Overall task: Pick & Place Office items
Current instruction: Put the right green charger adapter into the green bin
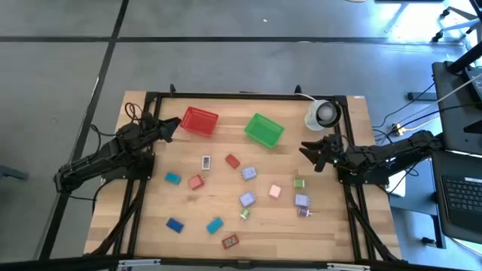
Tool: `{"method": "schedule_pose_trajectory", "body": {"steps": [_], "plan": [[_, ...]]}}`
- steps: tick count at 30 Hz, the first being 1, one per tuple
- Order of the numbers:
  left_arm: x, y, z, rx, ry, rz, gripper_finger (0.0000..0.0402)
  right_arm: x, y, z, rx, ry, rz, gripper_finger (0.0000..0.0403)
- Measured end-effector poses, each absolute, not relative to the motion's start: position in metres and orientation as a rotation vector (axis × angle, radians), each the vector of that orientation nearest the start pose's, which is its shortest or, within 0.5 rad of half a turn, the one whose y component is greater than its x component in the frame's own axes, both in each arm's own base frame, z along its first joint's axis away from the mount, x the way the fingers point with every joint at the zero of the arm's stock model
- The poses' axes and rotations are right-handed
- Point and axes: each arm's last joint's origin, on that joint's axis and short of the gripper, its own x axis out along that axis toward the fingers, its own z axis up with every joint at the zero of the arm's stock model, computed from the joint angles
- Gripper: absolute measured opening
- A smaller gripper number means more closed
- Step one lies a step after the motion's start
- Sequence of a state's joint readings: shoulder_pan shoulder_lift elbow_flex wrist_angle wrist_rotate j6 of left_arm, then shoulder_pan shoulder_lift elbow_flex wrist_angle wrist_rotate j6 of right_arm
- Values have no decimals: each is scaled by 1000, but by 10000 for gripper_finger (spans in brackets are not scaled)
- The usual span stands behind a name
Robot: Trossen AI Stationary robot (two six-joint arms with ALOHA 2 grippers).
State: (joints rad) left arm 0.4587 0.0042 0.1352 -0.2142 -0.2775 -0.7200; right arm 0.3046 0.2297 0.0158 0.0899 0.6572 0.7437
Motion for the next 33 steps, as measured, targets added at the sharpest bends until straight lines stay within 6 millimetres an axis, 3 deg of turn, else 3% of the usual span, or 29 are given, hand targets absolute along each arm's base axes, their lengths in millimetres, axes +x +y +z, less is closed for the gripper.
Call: {"method": "schedule_pose_trajectory", "body": {"steps": [16,23,28,33], "plan": [[74,46,189,-676,-192,751,141,105,13,159,984,-123,-432,242],[72,48,191,-625,-231,842,141,102,8,161,969,-240,-591,242],[73,47,199,-619,-294,774,141,102,8,173,944,-321,-566,242],[72,47,205,-604,-352,748,141,101,7,190,798,-385,-543,242]]}}
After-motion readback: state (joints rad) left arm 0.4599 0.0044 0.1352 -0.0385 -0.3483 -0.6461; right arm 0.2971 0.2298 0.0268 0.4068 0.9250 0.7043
